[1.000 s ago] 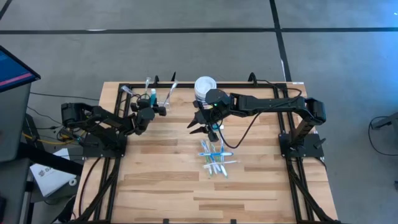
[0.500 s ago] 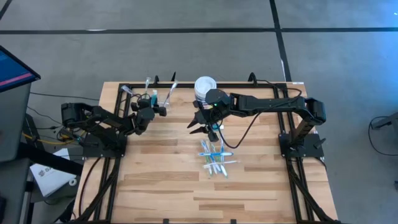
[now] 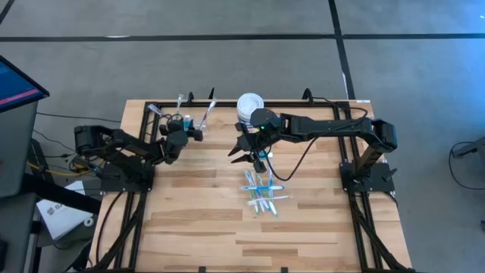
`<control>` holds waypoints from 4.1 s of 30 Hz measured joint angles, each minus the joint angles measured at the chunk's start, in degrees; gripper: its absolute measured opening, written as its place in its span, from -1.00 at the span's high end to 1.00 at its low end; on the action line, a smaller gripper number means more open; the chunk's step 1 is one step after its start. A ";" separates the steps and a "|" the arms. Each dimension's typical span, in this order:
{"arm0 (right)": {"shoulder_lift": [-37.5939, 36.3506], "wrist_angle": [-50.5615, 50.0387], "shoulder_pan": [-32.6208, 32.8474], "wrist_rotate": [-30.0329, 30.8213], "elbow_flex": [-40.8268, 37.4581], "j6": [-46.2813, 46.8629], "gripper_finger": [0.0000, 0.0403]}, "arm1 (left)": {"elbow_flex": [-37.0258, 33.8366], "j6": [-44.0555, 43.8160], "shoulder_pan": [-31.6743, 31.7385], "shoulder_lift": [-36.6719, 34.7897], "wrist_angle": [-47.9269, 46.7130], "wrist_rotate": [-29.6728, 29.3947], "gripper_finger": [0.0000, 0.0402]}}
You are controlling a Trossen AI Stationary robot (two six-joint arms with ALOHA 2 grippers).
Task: Pick & Place toothbrushing station
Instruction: Put the mouthwash into the transparent organizer
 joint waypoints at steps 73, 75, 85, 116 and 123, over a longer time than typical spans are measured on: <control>1.59 -24.15 -8.80 20.91 -16.23 5.24 0.44 | 0.02 10.13 -35.20 -16.18 0.92 16.32 0.17; 1.53 -23.77 -8.81 22.11 -16.44 4.72 0.44 | 0.02 10.13 -35.20 -16.18 0.97 16.33 0.18; 1.55 -23.18 -9.07 22.36 -16.55 3.89 0.44 | 0.02 10.13 -35.18 -16.18 1.19 16.34 0.19; 1.53 -10.46 -8.92 22.29 -24.55 3.48 0.44 | 0.02 10.11 -35.16 -16.18 1.14 16.35 0.19; 1.60 -10.63 -8.92 22.27 -24.55 3.46 0.44 | 0.02 10.11 -35.16 -16.17 1.14 16.36 0.19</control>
